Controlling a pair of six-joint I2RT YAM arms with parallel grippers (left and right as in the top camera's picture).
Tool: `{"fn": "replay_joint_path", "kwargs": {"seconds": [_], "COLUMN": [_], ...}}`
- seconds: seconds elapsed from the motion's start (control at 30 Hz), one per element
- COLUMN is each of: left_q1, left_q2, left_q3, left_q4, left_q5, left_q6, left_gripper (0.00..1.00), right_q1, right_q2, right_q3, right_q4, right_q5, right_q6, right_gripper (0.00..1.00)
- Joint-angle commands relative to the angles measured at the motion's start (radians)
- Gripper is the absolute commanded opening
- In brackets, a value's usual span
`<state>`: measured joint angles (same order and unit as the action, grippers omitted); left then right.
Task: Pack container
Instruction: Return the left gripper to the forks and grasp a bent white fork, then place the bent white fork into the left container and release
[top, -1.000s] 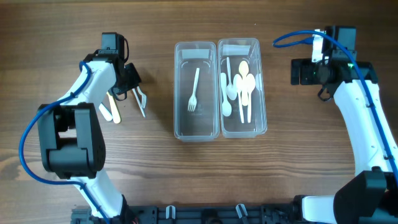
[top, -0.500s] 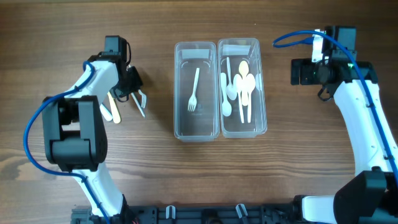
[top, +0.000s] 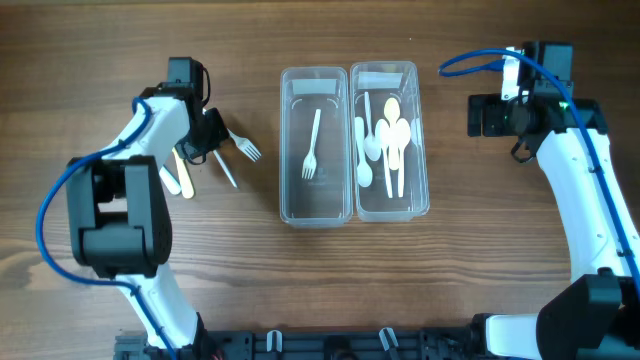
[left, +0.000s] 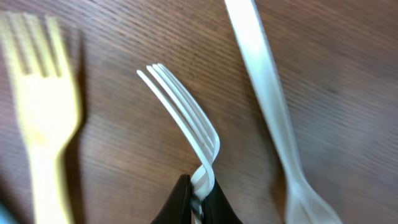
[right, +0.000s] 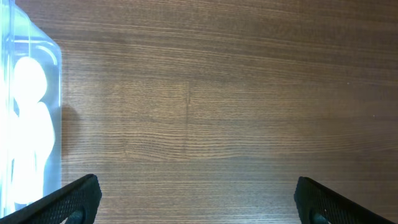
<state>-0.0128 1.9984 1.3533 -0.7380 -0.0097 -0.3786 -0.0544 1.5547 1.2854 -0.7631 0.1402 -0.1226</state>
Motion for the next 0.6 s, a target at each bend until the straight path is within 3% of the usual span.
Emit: {"fn": "replay_joint_path", "kwargs": {"seconds": [0.0, 0.23, 0.4, 0.57], "left_q1": [0.001, -0.107, -0.240, -0.369], "left_q2": [-0.188, -0.444, -0.460, -0.392], "left_q3": [0.091, 0.095, 0.094, 0.093], "left_q4": [-0.043, -0.036, -0.033, -0.010], "left_q5": [0.024, 0.292, 0.293, 0.247], "left_q6": [0.004, 0.003, -0.002, 0.009], "left_gripper": [0.04, 0.06, 0.13, 0.11], "right_q1": [-0.002, -0.002, -0.002, -0.002], "right_q2": [-0.014, -0.014, -0.014, -0.014], "right_q3": [0.018, 0.018, 0.018, 0.018], "right_q4": [0.000, 0.000, 0.000, 0.000], "right_q5": [0.020, 0.020, 0.020, 0.020], "right_q6": [-0.009, -0.009, -0.008, -0.009], "right_gripper": [1.00, 1.00, 1.00, 1.00]}}
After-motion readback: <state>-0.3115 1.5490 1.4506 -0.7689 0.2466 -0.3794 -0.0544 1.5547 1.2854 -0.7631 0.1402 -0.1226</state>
